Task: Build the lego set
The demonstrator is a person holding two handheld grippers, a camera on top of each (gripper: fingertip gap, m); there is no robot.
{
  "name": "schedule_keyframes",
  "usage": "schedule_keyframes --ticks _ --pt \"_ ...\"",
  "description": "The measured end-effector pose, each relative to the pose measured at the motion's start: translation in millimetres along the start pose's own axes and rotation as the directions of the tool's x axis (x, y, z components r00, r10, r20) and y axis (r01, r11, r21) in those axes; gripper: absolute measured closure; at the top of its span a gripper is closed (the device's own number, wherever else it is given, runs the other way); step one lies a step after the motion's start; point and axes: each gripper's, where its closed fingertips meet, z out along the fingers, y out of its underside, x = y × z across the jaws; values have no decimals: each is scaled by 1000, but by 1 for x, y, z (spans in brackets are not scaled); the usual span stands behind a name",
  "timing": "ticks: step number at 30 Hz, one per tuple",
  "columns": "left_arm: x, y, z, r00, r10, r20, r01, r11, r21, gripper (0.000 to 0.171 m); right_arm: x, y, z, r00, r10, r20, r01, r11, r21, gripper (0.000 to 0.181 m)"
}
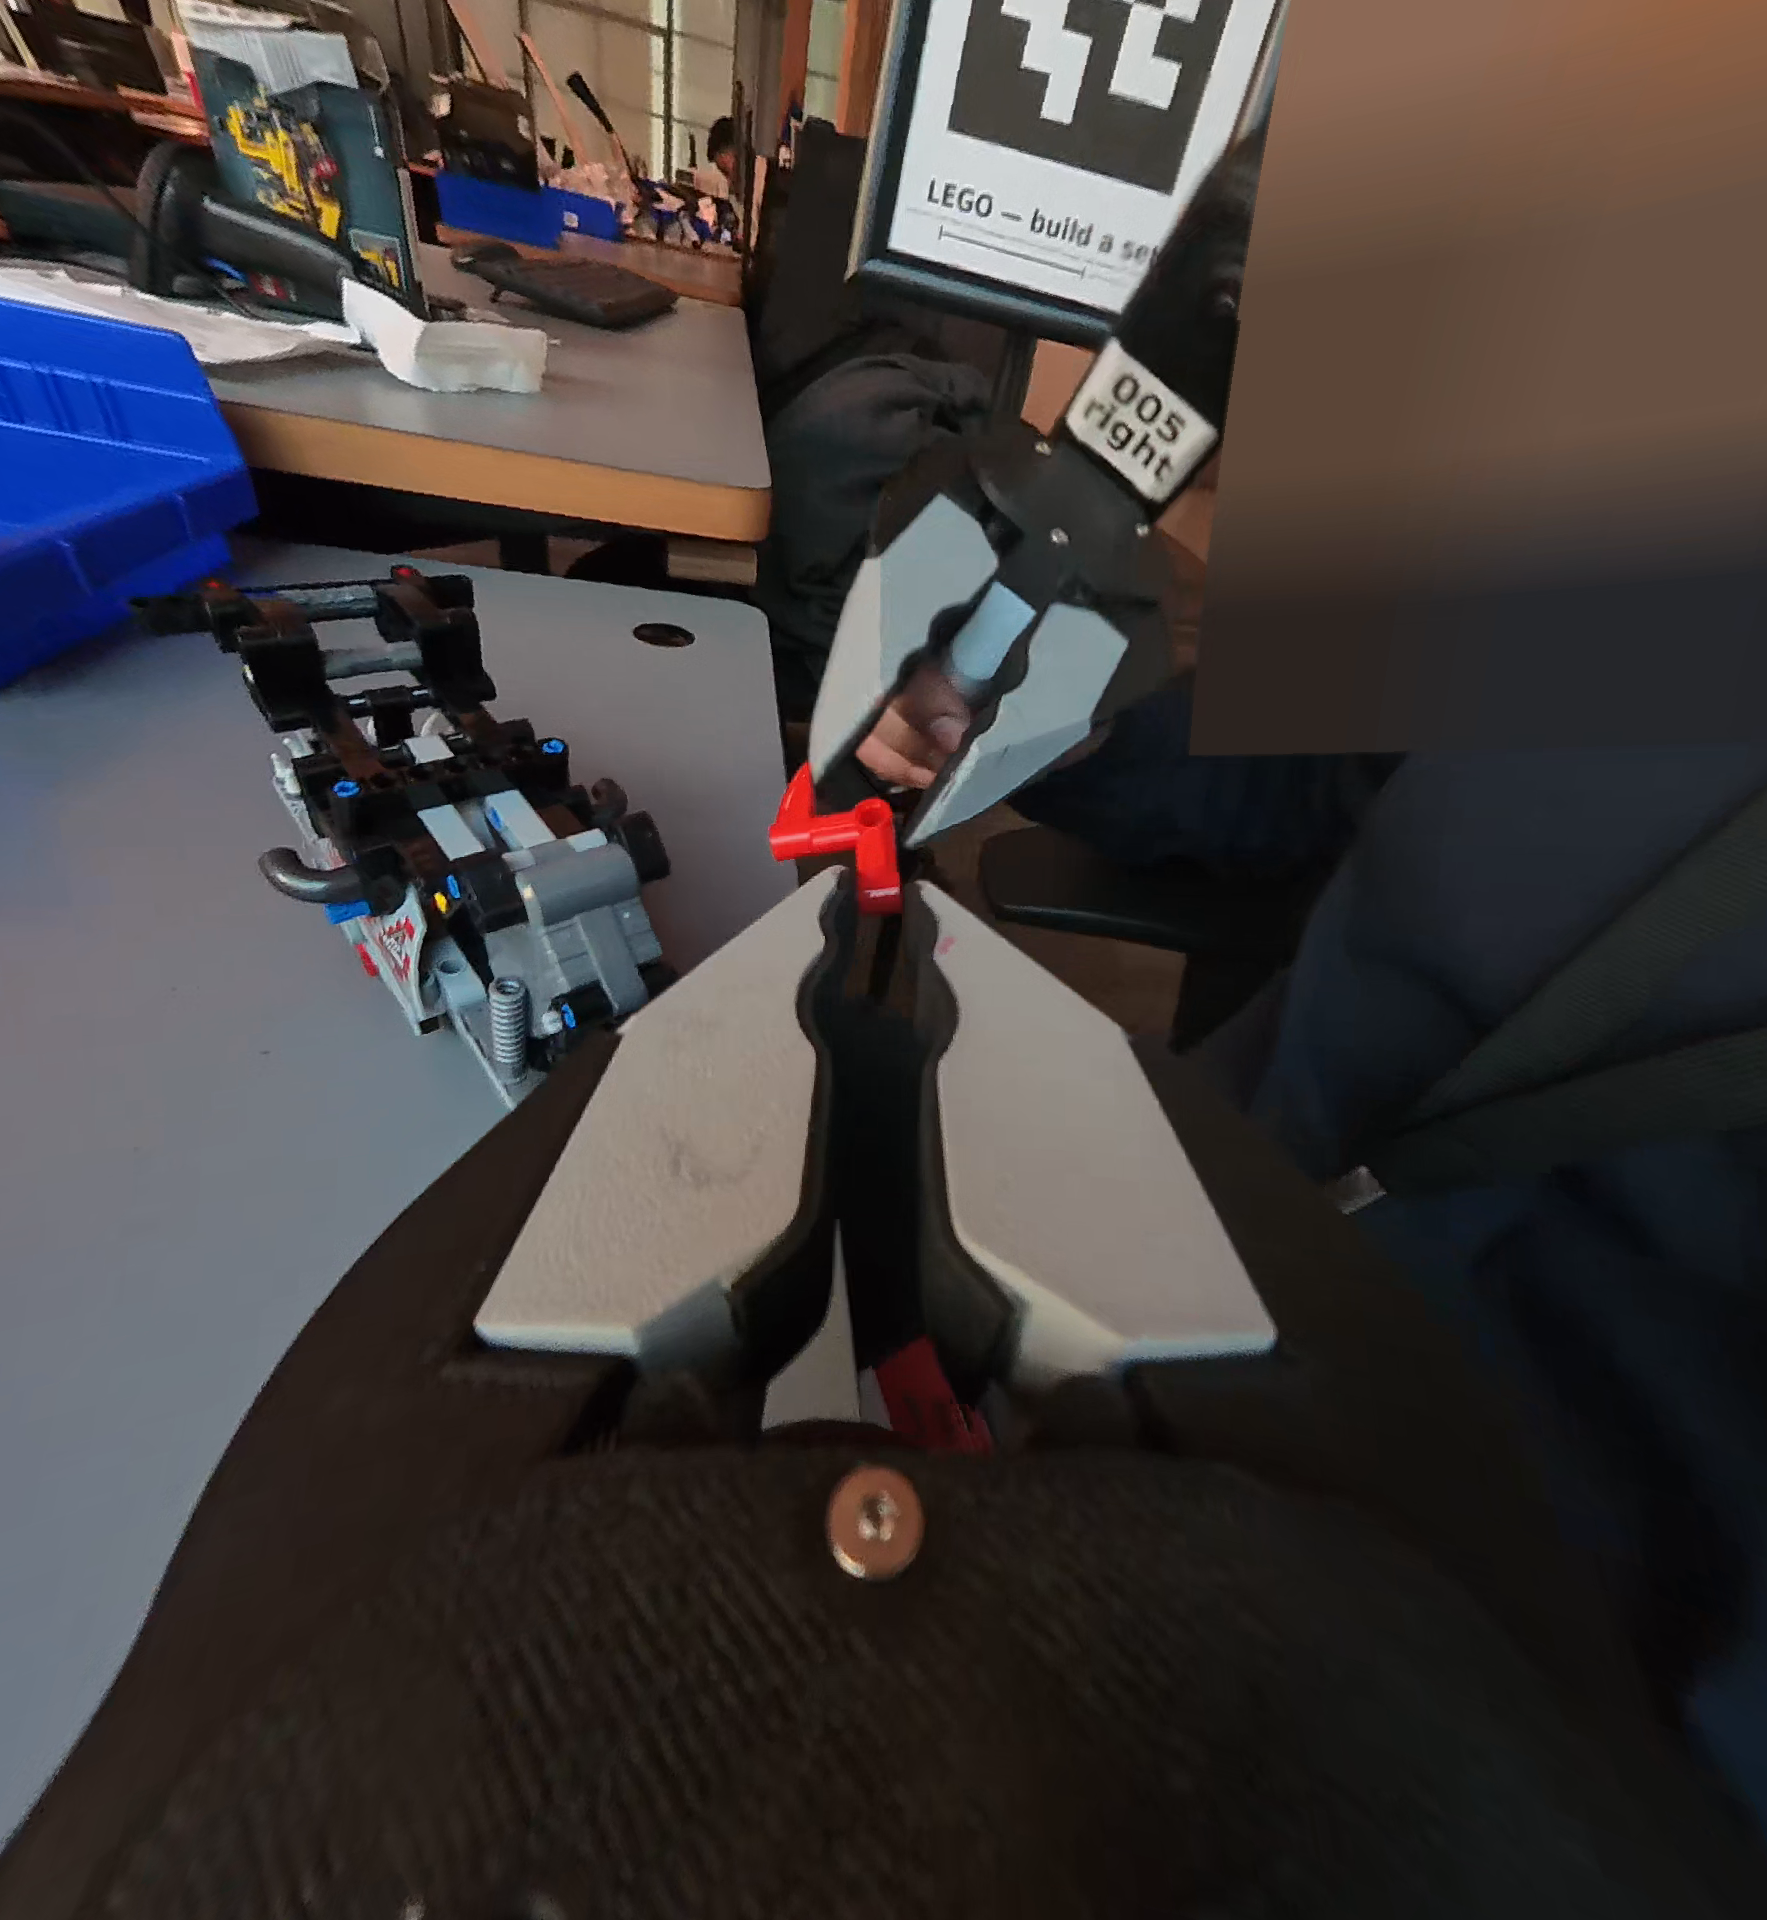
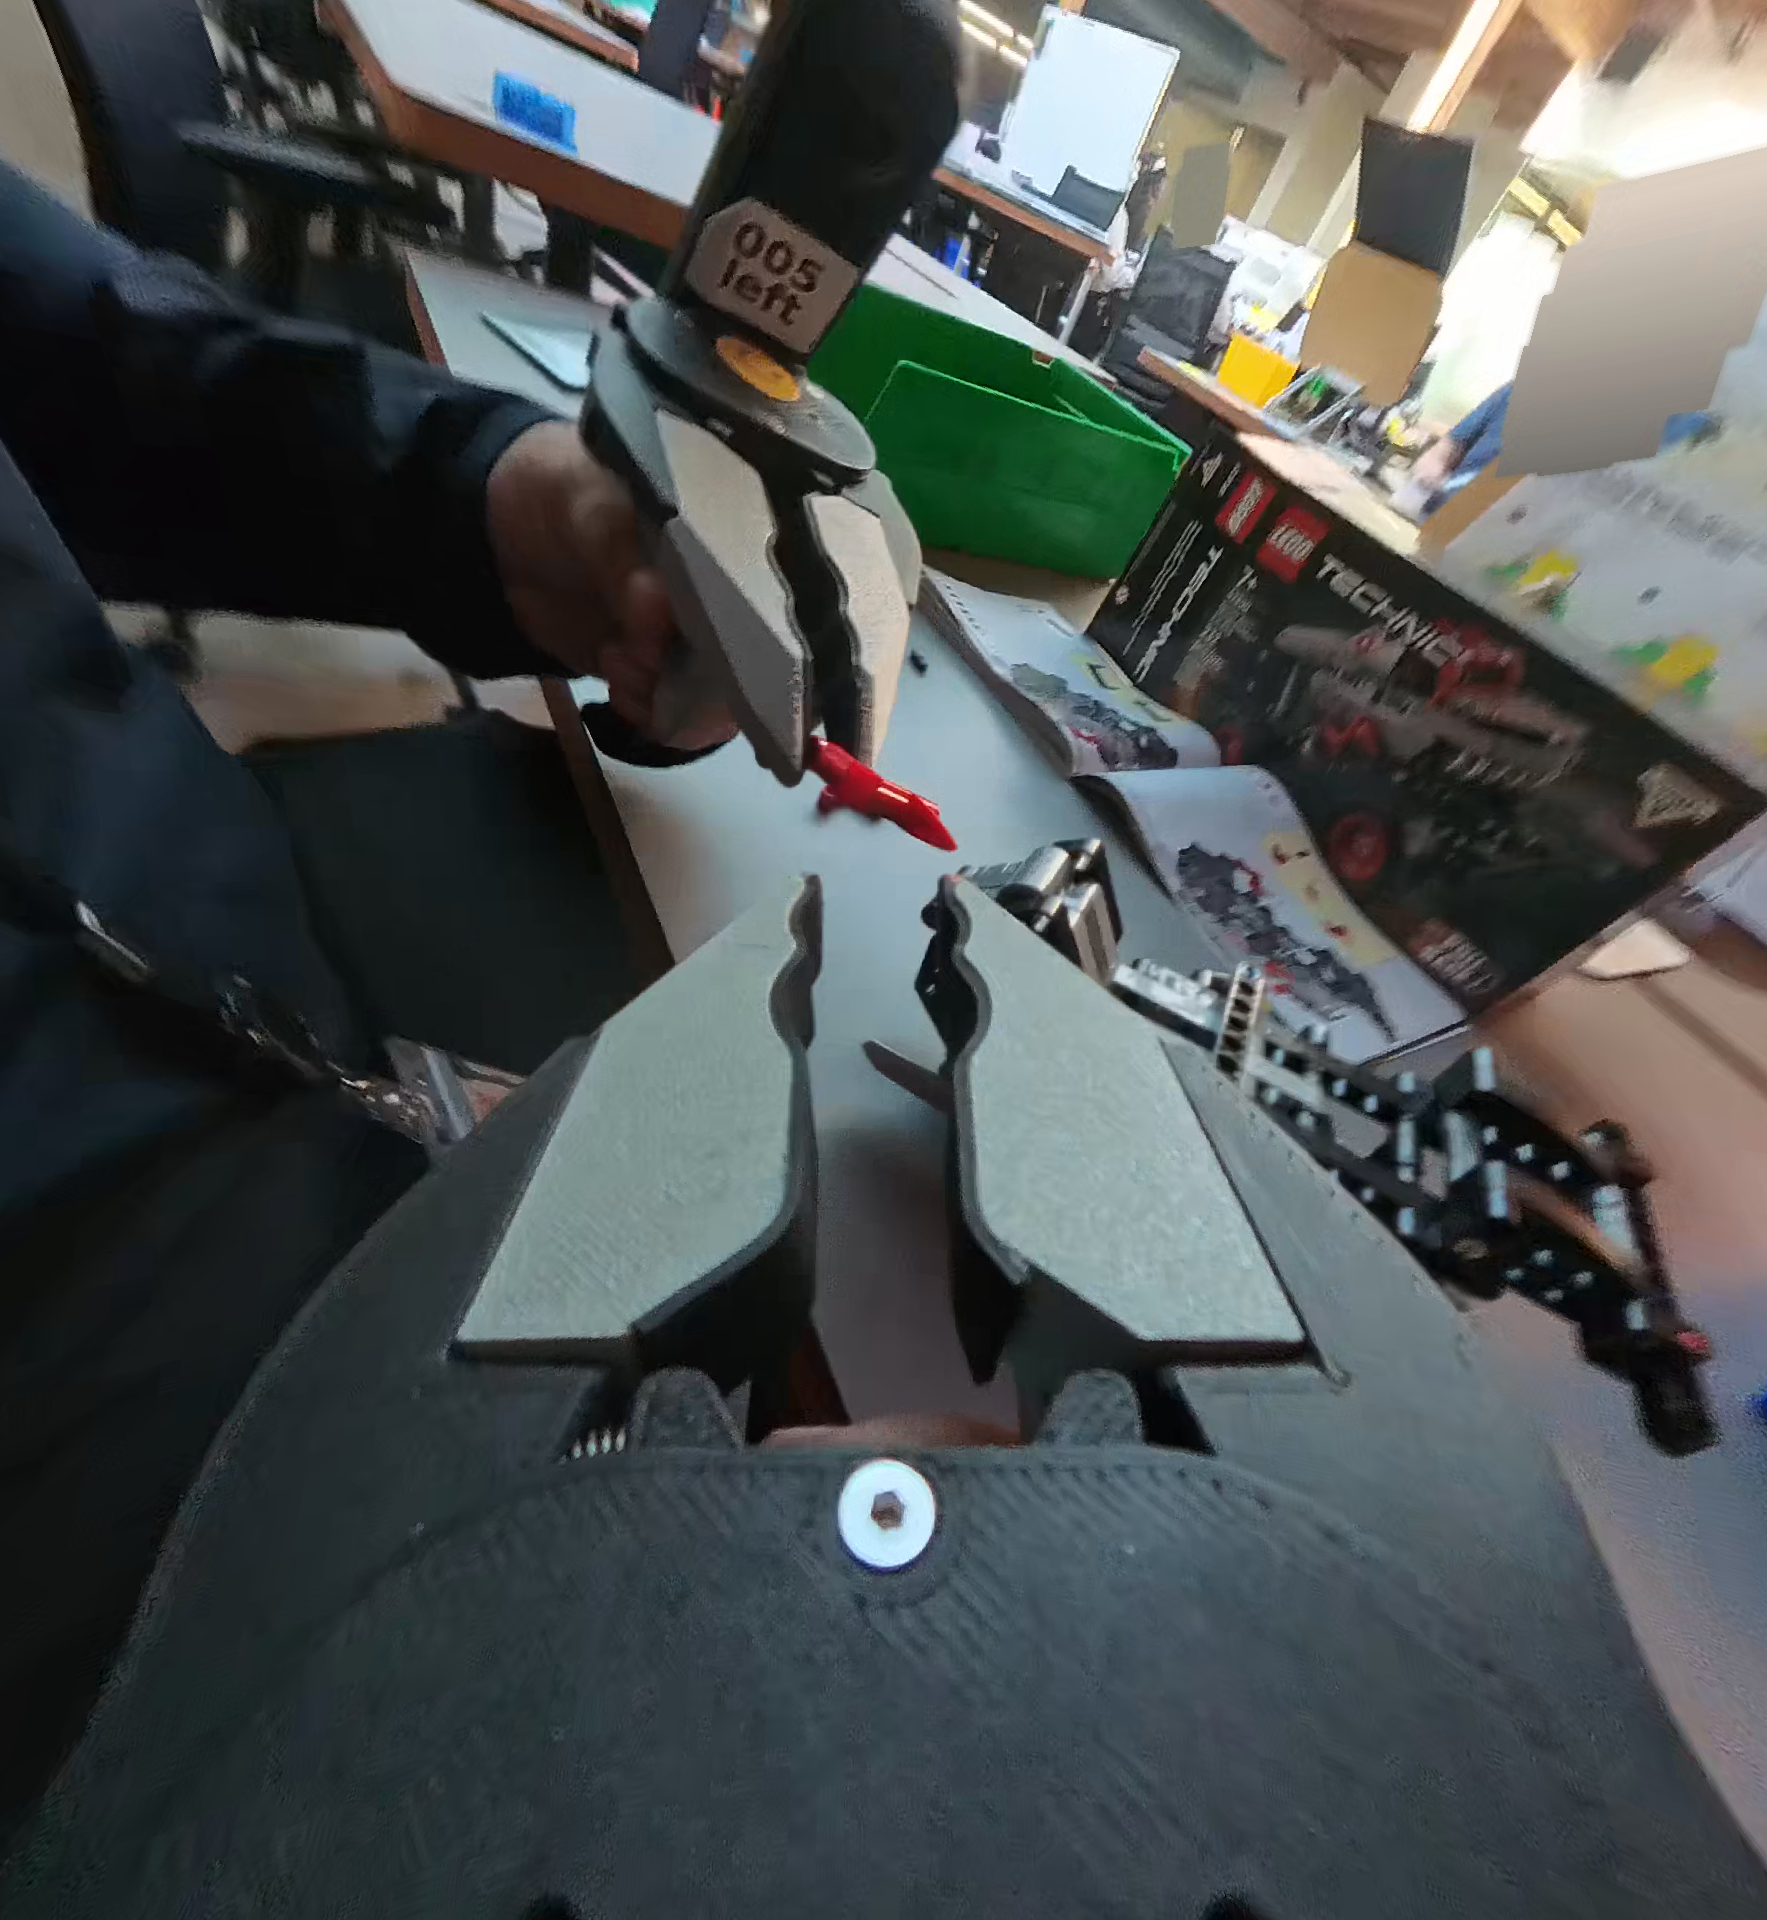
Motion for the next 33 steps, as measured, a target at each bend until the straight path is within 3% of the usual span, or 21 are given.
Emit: schedule_keyframes --ticks 8,12,16,21,27,33 --pt "-3 -3 -5 997 80 15 -81 996 42 166 13 2 -3 934 333 129 -342 938 55 159" --pt "-7 -1 -5 952 285 109 -284 958 -27 166 11 -5 0 845 472 252 -500 864 57 160" --pt "2 0 3 885 446 136 -440 895 -73 166 7 -11 6 800 507 319 -550 833 55 153" --pt "3 6 10 874 469 128 -459 883 -99 166 2 -8 6 872 383 306 -412 910 35 147" --pt "5 6 11 984 176 11 -176 984 -22 165 -6 -1 6 961 104 255 -104 994 -14 142" --pt "8 -7 3 994 -45 -103 53 995 81 166 -7 3 11 972 -139 191 148 988 -33 164"
